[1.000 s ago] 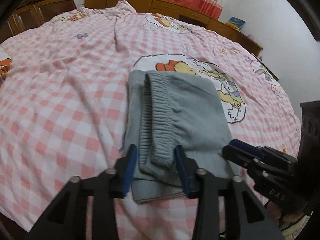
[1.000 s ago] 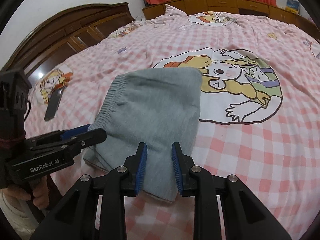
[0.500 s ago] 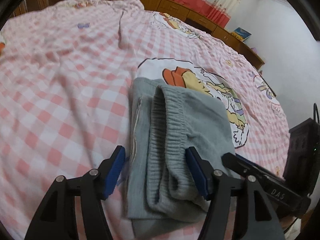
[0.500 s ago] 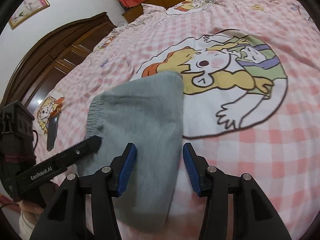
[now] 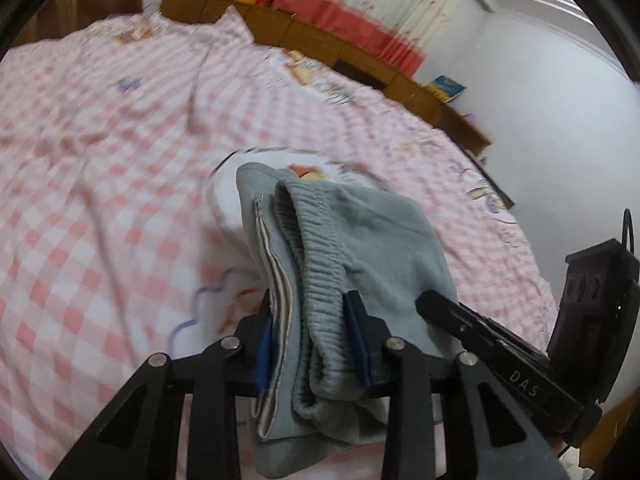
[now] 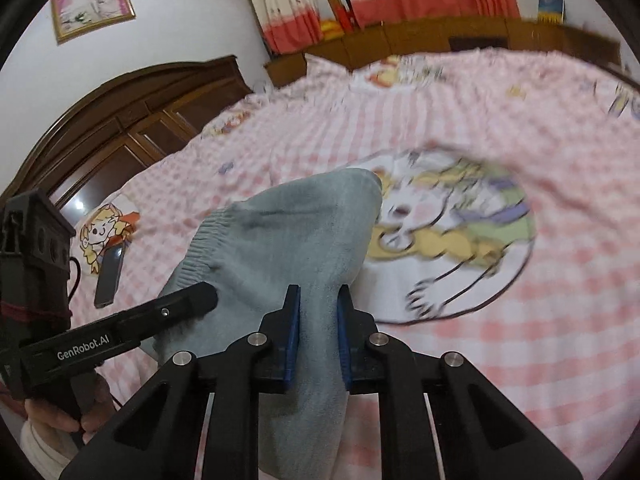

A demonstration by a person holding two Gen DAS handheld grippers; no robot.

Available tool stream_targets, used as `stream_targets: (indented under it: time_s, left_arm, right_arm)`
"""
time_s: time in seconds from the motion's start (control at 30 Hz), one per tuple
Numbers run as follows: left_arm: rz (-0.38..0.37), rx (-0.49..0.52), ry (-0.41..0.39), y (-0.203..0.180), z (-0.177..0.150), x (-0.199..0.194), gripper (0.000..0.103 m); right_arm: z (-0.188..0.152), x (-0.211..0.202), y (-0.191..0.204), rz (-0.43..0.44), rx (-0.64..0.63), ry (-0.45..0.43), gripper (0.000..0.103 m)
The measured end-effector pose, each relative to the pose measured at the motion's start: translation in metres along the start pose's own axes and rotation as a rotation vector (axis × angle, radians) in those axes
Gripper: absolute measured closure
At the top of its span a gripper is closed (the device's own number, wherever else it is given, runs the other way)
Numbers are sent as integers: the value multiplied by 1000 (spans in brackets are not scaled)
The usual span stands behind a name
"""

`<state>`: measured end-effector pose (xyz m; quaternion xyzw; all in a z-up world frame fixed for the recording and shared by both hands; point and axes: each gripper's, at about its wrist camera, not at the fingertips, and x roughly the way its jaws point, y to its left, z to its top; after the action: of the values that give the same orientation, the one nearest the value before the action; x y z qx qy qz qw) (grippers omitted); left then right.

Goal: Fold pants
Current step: 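Open the right gripper and release the folded pants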

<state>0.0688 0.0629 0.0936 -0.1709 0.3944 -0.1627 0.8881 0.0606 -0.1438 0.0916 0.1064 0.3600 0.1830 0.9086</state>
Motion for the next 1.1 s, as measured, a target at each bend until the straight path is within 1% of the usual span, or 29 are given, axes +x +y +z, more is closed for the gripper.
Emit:
stream_targets:
  time_s: [0.13,0.23,0.33,0.43,0.53,0.57,0.63,0.7,0.77,0.93,0.97,1.0,1.03,1.1]
  left_arm:
    - [-53,47,-4,-32,4,11,69]
    - [-80,72,8,-54,3,30,69]
    - [-88,91,22,-70,1,51,69]
    - [-70,110,44,-79,-4,72,68]
    - [-13,147,85,-80,-16,94,68]
    - [0,160,85,-80,-21,96,67]
    - [9,187,82,-79,-26,98,60]
    - [20,205,95,-79,-26,99,56]
    - [31,214,95,-79,-27,97,54]
    - [71,242,84,-86,-29,80,51]
    - [79,251,80,-88,-29,76,50]
    - [86,262,78,-91,-30,72,46]
    - [91,276,77,-93,-32,67,43]
    - [102,285,80,-95,-35,60,41]
  right_arm:
    - [10,-25,-21,-60,-12,-26,86]
    - [12,-32,-42,-106,-10,-27,86]
    - [13,-33,-68,-128,7,-13,86]
    - [10,-24,-87,-129,26,15,86]
    - [0,-8,-100,-133,41,68,85]
    - [-5,-1,-104,-142,48,87,83]
    - [-13,6,-110,-158,62,107,81]
    - [-19,7,-115,-160,92,110,78]
    - [-18,3,-116,-156,113,110,74]
    - [-17,-14,-107,-196,86,102,72]
    - [-17,-20,-104,-197,85,97,69]
    - [-18,-24,-102,-198,87,93,65]
    - [-19,-28,-101,-197,88,89,63]
    - [-22,-39,-96,-190,88,81,56]
